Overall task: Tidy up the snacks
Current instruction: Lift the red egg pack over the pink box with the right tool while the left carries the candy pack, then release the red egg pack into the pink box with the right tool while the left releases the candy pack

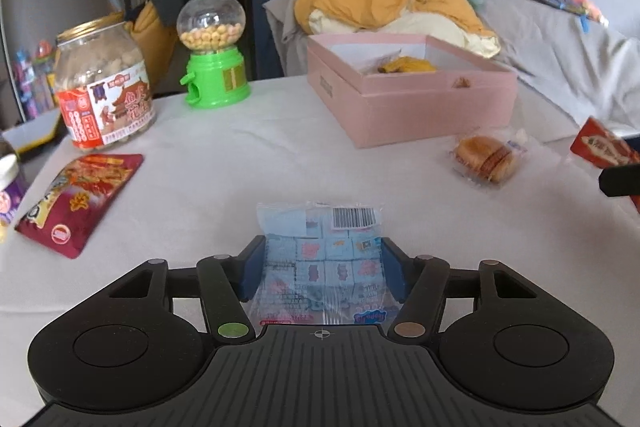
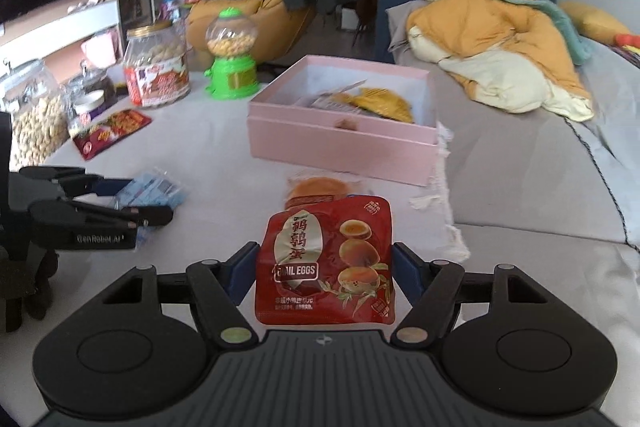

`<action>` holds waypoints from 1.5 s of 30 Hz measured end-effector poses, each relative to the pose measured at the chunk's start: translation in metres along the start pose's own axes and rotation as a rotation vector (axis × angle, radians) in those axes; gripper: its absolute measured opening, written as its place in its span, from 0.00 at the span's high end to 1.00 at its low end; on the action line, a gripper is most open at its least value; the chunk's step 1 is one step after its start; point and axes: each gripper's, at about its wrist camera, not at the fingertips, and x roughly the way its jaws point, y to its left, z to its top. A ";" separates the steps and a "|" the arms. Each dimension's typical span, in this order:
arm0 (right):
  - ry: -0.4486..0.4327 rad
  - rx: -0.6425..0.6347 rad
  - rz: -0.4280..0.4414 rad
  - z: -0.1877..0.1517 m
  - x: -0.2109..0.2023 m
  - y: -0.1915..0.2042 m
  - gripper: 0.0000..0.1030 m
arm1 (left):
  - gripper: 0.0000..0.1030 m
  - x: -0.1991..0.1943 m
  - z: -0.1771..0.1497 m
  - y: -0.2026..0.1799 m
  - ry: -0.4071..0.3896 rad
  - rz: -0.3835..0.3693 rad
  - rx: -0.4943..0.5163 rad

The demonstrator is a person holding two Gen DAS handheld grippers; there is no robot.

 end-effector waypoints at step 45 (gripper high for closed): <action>0.021 -0.050 -0.045 0.083 0.104 0.022 0.13 | 0.39 0.000 0.039 0.228 -0.119 0.159 -0.425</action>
